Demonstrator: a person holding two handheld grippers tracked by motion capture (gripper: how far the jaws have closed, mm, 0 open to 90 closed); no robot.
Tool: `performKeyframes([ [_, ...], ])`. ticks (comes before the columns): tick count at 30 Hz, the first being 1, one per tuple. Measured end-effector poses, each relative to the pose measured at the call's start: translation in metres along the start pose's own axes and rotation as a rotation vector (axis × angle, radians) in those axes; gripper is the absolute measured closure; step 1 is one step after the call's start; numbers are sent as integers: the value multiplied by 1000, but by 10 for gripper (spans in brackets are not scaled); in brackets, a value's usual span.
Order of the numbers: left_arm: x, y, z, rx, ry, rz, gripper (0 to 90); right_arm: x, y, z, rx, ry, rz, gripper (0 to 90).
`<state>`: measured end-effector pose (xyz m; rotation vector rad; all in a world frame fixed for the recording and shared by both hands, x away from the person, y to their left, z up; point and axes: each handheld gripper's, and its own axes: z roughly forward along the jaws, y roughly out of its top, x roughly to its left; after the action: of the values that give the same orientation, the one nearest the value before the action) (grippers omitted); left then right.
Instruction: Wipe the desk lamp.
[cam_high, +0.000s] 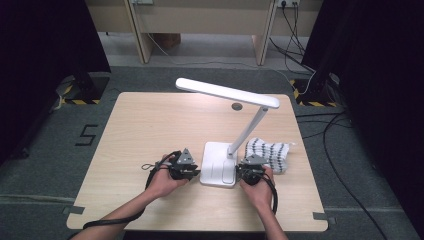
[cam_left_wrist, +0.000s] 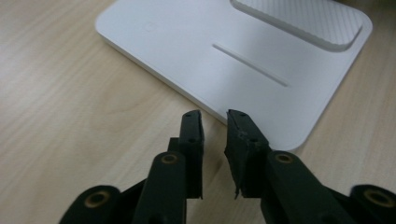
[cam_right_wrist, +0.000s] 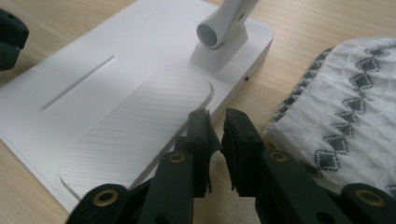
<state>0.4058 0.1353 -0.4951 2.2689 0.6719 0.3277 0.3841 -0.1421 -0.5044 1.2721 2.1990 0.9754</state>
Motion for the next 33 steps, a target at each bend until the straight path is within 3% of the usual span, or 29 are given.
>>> performKeyframes([
  [12, 27, -10, -40, -61, 104, -25, 555, -4, -6, -27, -52, 7, 4, 627],
  [18, 39, -29, -60, -72, 143, -53, 497, -11, -15, -47, -84, 7, 9, 587],
  [33, 54, -84, -110, -171, 245, -182, 419, -34, -58, -91, -111, -88, 88, 525],
])
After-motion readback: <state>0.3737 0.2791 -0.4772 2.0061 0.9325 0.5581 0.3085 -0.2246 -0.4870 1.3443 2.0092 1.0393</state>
